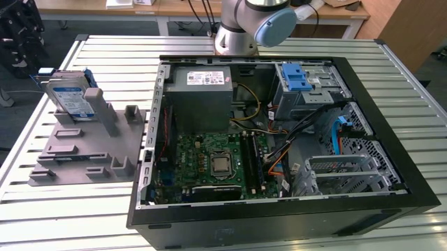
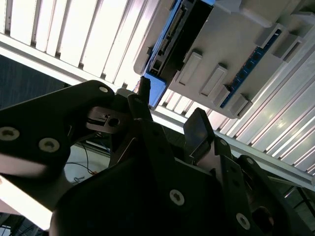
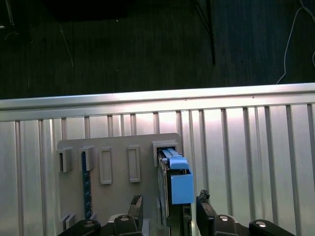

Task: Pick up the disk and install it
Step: 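Pick up the disk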

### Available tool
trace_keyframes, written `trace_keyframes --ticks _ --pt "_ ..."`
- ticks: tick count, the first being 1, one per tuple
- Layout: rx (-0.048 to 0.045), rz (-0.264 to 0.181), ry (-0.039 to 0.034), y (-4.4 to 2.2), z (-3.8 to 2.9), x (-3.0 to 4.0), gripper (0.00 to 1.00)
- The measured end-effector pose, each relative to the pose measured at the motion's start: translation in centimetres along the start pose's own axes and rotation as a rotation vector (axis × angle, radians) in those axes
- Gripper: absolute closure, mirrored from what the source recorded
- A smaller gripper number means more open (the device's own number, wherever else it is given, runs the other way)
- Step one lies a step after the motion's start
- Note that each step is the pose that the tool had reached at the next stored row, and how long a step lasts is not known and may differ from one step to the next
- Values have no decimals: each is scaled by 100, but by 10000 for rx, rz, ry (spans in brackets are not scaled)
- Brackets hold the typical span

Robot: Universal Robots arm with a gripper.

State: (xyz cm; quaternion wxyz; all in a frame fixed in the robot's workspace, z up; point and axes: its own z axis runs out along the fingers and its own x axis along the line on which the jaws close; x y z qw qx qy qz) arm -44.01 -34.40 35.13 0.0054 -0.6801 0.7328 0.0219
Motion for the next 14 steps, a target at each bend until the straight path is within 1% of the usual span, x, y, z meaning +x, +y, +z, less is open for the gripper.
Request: trace_keyframes --ticks 7,14 --pt "2 0 -1 0 6 0 45" --pt "-1 -8 0 0 65 -10 45"
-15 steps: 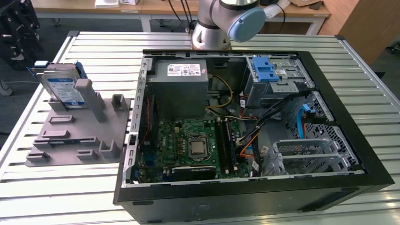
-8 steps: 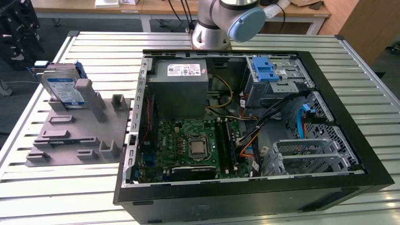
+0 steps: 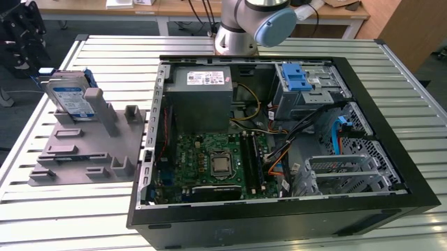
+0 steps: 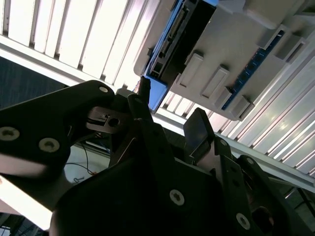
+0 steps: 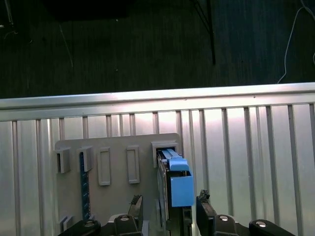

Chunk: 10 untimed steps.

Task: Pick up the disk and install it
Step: 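Pick up the disk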

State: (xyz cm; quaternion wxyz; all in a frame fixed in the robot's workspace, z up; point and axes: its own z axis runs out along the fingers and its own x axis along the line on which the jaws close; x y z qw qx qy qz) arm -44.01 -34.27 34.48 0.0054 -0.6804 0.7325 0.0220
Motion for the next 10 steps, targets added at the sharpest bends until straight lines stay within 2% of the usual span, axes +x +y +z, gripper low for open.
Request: trace_keyframes --ticks 10 --pt "-1 0 0 0 31 -10 45"
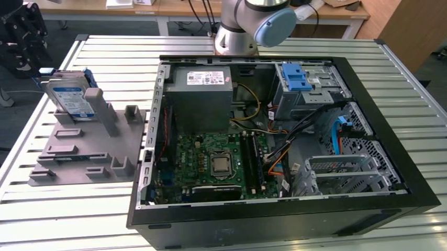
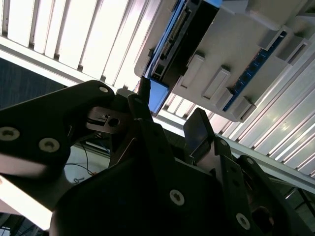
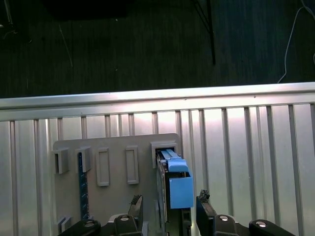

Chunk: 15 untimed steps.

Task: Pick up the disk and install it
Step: 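Pick up the disk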

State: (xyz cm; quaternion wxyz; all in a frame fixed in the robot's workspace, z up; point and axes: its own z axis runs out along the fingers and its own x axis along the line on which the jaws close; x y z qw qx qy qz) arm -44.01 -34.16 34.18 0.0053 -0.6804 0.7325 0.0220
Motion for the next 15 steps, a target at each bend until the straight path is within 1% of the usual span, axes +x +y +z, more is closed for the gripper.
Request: trace_keyframes --ticks 10,15 --pt "2 -9 -1 0 8 0 45" --pt "-6 -178 4 5 31 -2 45"
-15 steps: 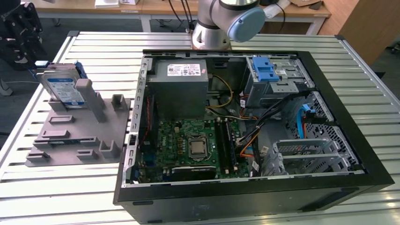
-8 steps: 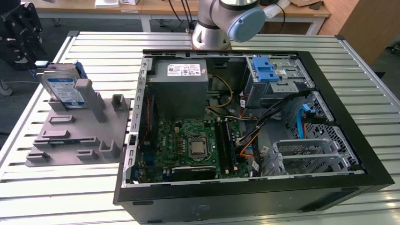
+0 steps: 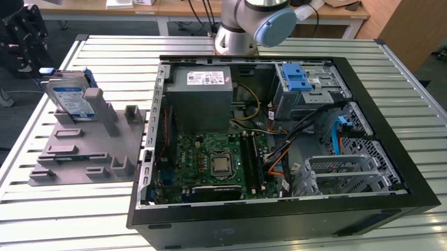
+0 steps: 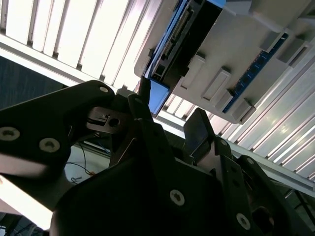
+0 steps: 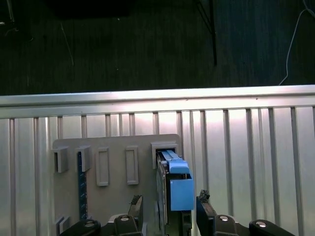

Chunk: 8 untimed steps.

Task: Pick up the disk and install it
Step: 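Pick up the disk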

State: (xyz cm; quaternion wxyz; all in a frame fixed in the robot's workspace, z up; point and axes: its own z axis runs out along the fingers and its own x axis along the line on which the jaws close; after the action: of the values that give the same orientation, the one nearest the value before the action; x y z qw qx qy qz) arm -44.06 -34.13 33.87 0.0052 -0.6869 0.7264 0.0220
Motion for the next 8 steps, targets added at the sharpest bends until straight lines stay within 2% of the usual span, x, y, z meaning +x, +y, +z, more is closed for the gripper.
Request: trace_keyframes --ticks 8 --pt "-1 -3 1 23 96 -45 45"
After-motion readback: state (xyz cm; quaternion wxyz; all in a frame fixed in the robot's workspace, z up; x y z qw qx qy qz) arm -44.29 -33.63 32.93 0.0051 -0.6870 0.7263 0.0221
